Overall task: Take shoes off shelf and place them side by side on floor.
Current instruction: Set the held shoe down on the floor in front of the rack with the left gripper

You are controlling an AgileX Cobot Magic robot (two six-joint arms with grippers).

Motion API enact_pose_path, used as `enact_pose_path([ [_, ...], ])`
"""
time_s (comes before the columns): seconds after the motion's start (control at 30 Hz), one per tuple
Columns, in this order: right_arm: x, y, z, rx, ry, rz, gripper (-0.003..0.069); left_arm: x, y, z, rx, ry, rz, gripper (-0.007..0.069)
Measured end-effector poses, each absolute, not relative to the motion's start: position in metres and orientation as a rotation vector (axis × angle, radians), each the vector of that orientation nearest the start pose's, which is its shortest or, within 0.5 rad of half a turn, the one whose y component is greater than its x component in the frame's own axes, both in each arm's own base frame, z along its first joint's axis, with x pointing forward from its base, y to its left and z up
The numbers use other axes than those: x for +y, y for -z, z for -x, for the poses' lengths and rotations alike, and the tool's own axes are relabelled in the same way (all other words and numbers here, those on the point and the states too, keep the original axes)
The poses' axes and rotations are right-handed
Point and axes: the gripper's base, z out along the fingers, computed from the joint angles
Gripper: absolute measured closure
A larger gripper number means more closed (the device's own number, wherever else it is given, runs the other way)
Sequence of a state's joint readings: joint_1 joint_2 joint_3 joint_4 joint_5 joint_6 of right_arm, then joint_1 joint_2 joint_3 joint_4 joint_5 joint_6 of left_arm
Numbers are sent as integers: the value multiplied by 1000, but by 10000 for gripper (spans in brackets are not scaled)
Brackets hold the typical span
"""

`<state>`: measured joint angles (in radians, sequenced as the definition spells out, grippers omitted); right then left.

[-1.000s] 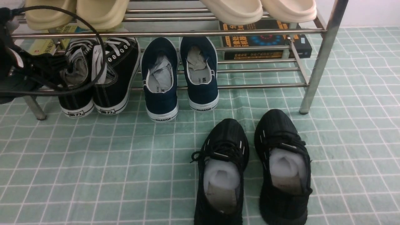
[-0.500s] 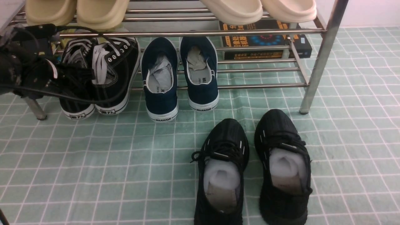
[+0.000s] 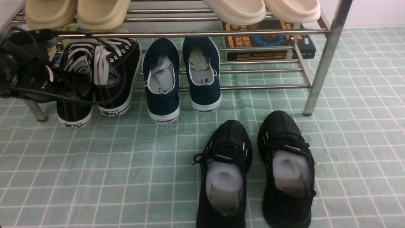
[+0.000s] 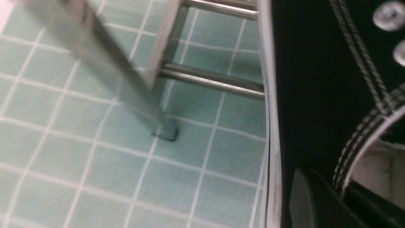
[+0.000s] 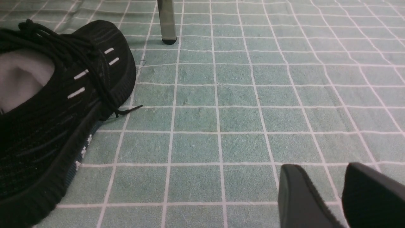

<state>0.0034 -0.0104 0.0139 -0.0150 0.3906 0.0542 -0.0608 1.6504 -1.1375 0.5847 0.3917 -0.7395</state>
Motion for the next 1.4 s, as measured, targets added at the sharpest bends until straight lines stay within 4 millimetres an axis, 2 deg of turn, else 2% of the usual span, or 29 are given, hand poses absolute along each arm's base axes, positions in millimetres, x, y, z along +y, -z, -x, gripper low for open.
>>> enact_pose_path([
  [0.07,0,-174,-52,1877,-25,-39,421,3,-282,-344,2290,-173,306,617],
  [0.2,0,-174,-52,1877,-25,-39,421,13,-320,-302,2314,-249,431,615],
  [0.27,0,-174,-52,1877,-25,-39,421,14,-327,-292,2327,-255,463,614],
  [0.3,0,-174,-52,1877,-25,-39,421,15,-336,-272,2360,-254,508,614],
  [0.33,0,-174,-52,1877,-25,-39,421,16,-338,-270,2362,-259,508,614],
  [0.37,0,-174,-52,1877,-25,-39,421,16,-341,-254,2397,-249,515,613],
  [0.43,0,-174,-52,1877,-25,-39,421,15,-343,-238,2417,-234,518,613],
  [0.53,0,-174,-52,1877,-25,-39,421,14,-334,-218,2436,-205,524,613],
  [0.63,0,-174,-52,1877,-25,-39,421,13,-323,-207,2453,-178,529,613],
  [0.73,0,-174,-52,1877,-25,-39,421,11,-294,-197,2502,-150,521,613],
  [0.97,0,-174,-52,1877,-25,-39,421,7,-256,-195,2465,-69,542,613],
  [1.2,0,-174,-52,1877,-25,-39,421,8,-241,-197,2416,-74,508,612],
  [1.4,0,-174,-52,1877,-25,-39,421,10,-220,-209,2461,-134,501,605],
])
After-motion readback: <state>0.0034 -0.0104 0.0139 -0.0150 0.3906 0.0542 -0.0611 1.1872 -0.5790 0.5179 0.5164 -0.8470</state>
